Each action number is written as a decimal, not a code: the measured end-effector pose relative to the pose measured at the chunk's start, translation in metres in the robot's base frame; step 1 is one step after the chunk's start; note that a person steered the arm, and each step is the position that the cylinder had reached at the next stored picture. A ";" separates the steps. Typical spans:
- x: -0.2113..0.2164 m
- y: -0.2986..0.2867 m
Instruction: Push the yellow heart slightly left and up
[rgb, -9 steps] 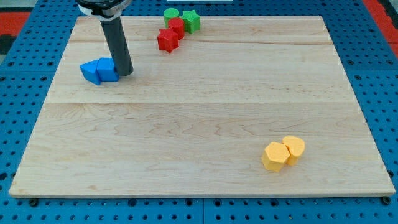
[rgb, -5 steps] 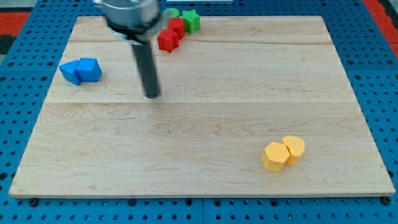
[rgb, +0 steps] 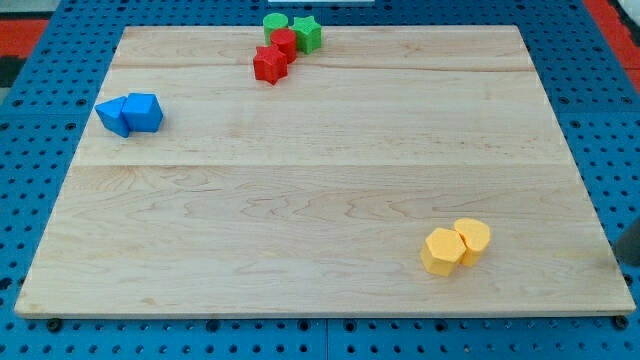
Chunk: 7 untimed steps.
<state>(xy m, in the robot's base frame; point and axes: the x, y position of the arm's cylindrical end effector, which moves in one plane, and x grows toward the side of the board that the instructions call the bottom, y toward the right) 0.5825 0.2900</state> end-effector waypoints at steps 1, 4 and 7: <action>-0.011 -0.045; -0.020 -0.135; -0.111 -0.255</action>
